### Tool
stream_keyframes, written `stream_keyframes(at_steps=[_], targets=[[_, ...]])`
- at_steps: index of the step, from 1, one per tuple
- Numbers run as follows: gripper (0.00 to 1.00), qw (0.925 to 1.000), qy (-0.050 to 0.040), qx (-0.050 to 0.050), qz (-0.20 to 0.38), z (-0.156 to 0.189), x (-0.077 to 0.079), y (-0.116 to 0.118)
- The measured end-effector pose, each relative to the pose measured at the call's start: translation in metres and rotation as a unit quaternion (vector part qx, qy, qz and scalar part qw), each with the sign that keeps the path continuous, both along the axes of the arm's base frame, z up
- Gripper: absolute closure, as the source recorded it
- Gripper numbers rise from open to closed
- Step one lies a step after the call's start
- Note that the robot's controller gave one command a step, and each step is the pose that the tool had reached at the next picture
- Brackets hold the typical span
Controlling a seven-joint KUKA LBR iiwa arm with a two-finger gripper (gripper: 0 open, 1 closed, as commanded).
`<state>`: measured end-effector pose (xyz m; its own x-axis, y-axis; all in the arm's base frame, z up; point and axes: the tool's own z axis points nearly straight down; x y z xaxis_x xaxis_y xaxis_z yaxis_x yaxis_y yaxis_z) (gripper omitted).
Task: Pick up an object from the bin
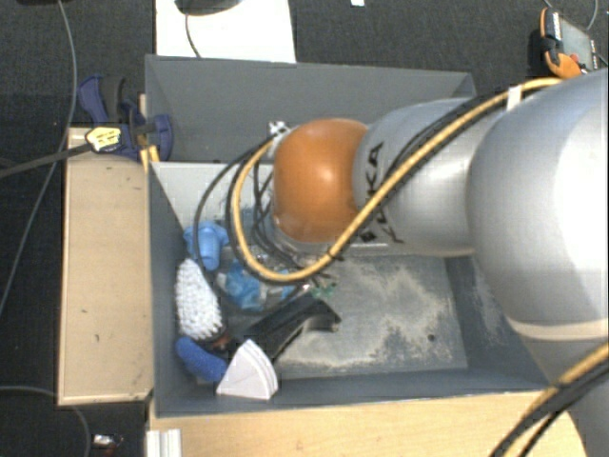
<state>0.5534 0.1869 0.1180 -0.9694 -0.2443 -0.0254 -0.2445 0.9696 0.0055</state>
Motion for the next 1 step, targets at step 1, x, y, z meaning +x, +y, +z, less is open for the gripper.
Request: stream_keyframes(at_steps=[1], targets=[[1.00,0.9994,-0.0072,0.000,0.033,0.0982,0.0120,-0.0150]])
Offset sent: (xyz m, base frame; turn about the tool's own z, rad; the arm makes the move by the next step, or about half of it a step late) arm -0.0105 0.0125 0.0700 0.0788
